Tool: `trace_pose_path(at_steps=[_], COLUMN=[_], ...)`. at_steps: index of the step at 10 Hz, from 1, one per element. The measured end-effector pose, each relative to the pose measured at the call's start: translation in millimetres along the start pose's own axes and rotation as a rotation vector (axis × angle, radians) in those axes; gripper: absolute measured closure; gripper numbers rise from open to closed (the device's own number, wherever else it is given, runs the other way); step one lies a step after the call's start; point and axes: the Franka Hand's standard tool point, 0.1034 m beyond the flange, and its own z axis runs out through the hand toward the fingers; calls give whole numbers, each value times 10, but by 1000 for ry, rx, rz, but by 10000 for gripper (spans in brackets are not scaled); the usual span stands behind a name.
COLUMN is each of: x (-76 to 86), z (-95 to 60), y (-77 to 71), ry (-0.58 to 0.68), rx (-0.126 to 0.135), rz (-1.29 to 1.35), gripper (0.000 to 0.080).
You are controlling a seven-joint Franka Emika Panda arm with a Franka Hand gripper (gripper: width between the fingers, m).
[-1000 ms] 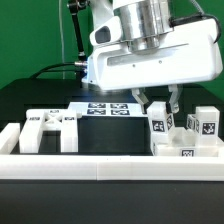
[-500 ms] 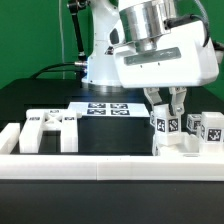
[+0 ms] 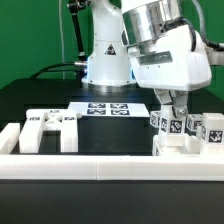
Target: Assemble chair
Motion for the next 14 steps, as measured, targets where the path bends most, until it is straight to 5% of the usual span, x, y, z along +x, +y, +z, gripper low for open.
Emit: trace_pose_path(at_steps=[2,7,10,14], x=[-13,89,63,85], z=[-26,-27,-26,-27], y=[-35,-83,-97,-58], ry=[-25,-38,6,26], rx=[-34,-23,-62,-75], rz=[-168,-641,-983,-1340], gripper=[191,151,151,151])
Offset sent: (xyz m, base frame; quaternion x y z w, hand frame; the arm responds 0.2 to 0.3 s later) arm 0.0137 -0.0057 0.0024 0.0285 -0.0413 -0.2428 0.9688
